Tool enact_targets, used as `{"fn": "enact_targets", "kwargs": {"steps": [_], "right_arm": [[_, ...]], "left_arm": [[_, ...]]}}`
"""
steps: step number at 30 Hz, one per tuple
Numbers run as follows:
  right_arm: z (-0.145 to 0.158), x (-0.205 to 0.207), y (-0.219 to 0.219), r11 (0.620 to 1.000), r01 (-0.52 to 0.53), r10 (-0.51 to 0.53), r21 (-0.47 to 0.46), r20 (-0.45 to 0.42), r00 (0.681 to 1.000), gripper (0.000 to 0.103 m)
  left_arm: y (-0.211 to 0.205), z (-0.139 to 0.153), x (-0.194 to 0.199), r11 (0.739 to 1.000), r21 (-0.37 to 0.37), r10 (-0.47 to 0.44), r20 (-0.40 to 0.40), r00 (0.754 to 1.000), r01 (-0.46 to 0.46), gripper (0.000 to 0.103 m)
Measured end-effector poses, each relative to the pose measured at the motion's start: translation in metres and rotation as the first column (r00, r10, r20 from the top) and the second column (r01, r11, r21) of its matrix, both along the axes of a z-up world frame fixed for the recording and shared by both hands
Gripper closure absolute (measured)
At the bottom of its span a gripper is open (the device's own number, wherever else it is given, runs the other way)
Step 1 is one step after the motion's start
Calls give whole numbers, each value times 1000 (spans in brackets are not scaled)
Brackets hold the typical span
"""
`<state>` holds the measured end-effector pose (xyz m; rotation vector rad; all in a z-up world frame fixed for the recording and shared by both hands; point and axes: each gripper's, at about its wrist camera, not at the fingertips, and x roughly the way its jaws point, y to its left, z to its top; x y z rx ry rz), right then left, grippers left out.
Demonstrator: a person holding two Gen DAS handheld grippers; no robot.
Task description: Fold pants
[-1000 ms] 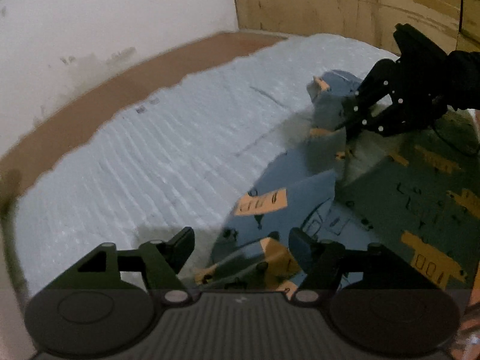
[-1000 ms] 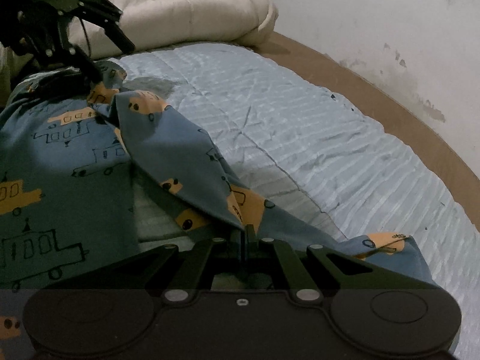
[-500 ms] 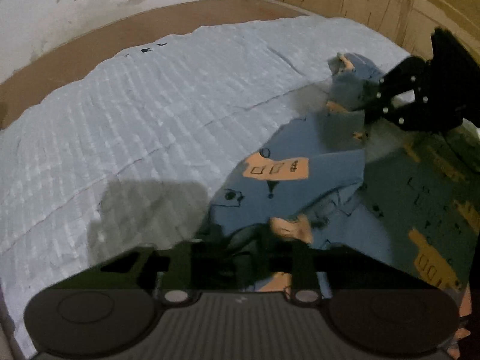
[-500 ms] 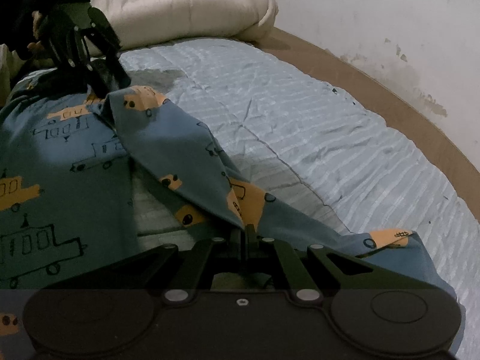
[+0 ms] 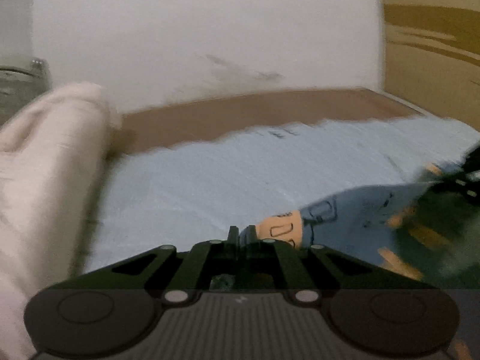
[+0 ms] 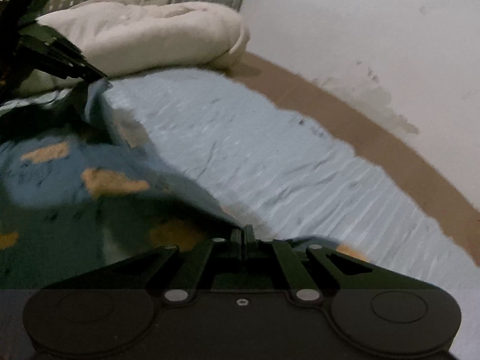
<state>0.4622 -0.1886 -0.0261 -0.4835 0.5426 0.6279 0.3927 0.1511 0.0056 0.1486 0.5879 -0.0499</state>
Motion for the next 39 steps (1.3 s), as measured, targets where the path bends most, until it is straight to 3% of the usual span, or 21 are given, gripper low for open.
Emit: {"fn": "enact_targets", "kwargs": {"steps": [5,7,10,16,22,30,39], "right_arm": [[2,46,22,999,31,-31,-13,10,999,103],[-3,66,31,999,49,-49,-16,-12,999,103],[-12,80,37,998,68,-69,-12,-41,997,103],[-17,71,36,998,58,-59,-20,-37,998,103],[10,33,28,999,39,-40,16,25,999,103],[53,-53,14,999,9,-13,40,104,995,103],[62,-163,5,998,4,-13,70,133,991,103]], "left_arm": [[6,-11,36,983,57,173,21,985,-174,103],[14,-21,51,980,7,199,-20,980,-199,103],[23,-30,61,978,-46,201,-51,978,-203,103],[28,-27,50,983,-34,177,-24,984,-178,103],[27,-9,24,988,-53,145,33,989,-143,103],[26,30,-45,989,-113,109,98,989,-98,103],[26,34,-138,990,-139,48,125,991,-31,103]]}}
